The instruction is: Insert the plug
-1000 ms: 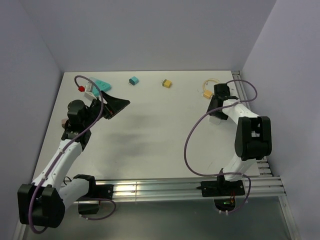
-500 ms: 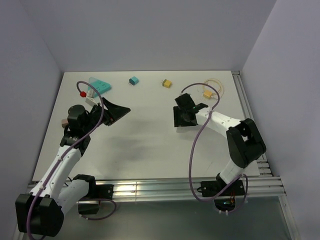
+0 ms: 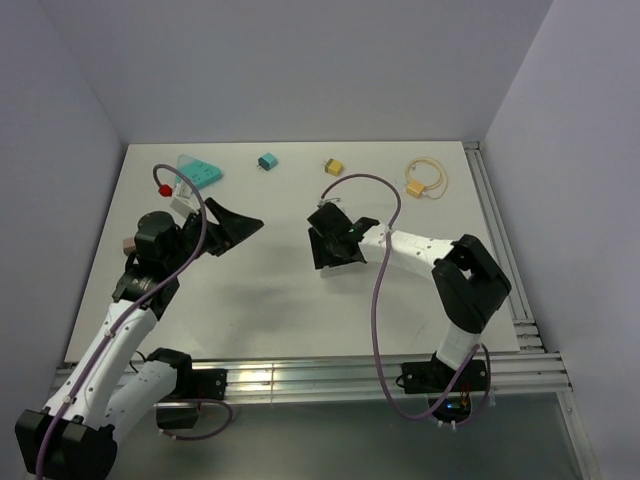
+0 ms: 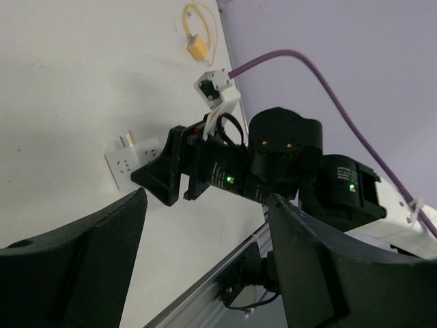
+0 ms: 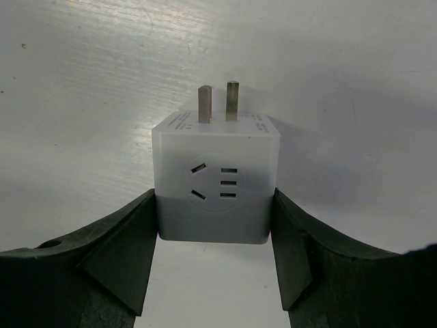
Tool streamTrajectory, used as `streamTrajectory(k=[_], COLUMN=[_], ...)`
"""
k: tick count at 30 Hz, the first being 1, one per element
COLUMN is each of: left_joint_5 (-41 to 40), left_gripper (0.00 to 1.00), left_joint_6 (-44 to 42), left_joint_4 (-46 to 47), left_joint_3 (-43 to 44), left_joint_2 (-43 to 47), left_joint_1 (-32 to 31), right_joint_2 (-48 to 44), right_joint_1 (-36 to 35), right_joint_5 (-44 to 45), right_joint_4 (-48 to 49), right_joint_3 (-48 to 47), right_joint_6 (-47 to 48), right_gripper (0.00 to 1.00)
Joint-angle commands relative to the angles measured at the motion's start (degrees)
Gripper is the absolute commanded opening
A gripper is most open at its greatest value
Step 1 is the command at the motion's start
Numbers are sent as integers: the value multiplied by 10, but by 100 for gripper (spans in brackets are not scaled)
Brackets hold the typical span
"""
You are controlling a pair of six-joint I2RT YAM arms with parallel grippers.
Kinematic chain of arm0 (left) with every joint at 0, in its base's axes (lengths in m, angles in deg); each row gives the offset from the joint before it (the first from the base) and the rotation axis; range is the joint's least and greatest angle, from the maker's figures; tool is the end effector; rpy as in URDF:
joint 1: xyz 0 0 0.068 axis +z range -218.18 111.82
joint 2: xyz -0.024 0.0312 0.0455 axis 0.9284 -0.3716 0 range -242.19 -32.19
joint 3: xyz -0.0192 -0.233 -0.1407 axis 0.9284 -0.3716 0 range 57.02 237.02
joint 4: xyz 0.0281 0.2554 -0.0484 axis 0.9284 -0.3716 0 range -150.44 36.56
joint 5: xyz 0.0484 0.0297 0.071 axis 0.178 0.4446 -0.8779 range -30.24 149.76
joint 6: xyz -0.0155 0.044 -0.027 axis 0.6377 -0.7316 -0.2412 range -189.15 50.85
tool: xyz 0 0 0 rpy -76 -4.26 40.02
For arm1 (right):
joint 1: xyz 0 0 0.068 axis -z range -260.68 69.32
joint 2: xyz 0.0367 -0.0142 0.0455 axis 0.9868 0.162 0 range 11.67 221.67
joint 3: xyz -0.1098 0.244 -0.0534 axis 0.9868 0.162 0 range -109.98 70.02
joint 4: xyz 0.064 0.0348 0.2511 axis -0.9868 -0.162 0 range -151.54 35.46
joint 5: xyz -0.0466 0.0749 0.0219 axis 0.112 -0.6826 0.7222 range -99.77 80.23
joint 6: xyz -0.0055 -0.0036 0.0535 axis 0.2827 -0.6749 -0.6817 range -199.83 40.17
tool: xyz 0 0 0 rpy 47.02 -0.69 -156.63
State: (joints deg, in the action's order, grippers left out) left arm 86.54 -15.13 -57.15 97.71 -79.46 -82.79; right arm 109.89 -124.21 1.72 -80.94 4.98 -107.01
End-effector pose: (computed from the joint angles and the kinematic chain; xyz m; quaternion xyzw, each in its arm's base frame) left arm 0.1848 -0.0646 0.3201 -0.1121 0.7530 -0.4984 0.4147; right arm 0.2591 0.2365 0.1971 -0.1106 0.9541 0.0724 0.2688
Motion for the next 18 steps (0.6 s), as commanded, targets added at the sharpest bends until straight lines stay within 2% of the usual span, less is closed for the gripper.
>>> streamTrajectory(k=[1,3,4,10,14,18], left_joint_5=[-20,-16,-16,-78,-97,-96], left_gripper=[76,72,71,73,73,73], left_joint_6=[-17,-10,-4,-24,-26,-43], left_joint_4=[-33,-29,-18,-48,-48,-60], left_joint_3=[3,-17,-24,-43,-65,-65], left_joint_2=[-14,-20,-19,27,73,112], left_joint_1=[-16,-20,-23,-31,-31,-31], right_joint_2=[12,12,11,3,30,92], right_joint_1=[-12,-17,-18,-20,-11,43], right_joint_5=[30,37,46,89,107,99], right_joint_4=[1,0,-2,-38,-62,-83], right_joint_3=[-39,-42,-44,-102,-177,-280], right_joint_6=[-19,-27,-28,-21,5,20], right_gripper=[45,60,71,99,100,100])
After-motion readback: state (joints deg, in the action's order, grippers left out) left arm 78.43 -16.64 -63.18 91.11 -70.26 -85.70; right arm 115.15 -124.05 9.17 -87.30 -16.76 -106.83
